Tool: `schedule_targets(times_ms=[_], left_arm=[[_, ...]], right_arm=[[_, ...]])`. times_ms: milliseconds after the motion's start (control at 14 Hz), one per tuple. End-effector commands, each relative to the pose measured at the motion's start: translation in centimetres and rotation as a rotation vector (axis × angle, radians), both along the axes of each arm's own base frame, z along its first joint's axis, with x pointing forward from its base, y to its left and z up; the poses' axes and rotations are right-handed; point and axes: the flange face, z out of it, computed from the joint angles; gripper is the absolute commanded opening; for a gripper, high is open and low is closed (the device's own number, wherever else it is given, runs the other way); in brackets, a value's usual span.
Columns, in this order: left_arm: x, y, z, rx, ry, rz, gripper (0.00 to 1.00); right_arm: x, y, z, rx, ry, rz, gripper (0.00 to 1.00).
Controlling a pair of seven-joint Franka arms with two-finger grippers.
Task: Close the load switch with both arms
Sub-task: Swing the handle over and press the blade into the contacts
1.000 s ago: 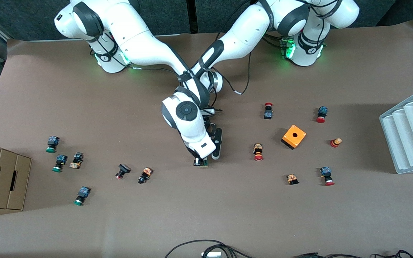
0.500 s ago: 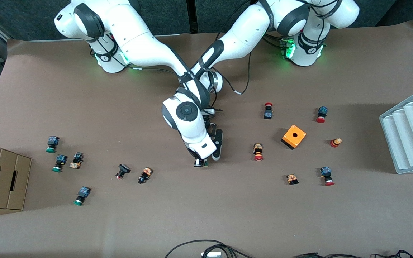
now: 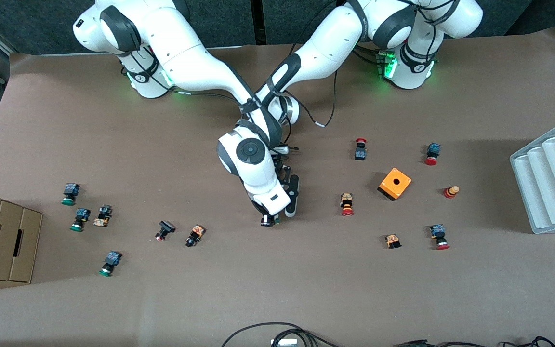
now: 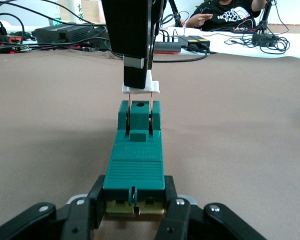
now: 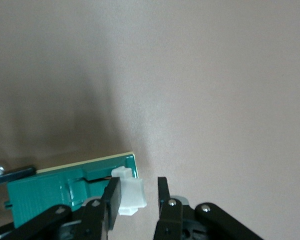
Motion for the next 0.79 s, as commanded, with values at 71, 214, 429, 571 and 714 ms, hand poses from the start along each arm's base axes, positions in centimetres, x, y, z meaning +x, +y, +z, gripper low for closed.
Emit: schedule_targets(times_ms=[71,214,429,571,714], left_arm=[[-0.09,0.08,-1.01,0.012,0.002,-0.015,0.32],[-0.09,0.08,-1.01,0.012,0.002,-0.015,0.32],[-0.09,0.08,-1.01,0.012,0.002,-0.015,0.32],[-0.09,0.08,-1.01,0.012,0.002,-0.015,0.32],[-0.09,0.08,-1.01,0.012,0.002,-0.015,0.32]], right_arm=[[1.11,0.24,-0.38,0.002,-0.037,-0.006,0.37],[1.13,0.29,-0.47,0.001,-0.038,-0.005,0.37],[1.19,0.42,-0.57,0.001,-0.040,-0.003,0.37],[1.32,0.27,-0.55,0.001,-0.040,-0.006,0.37],[1.77,-0.29,-0.73,0.000,-0.039,-0.015,0.37]])
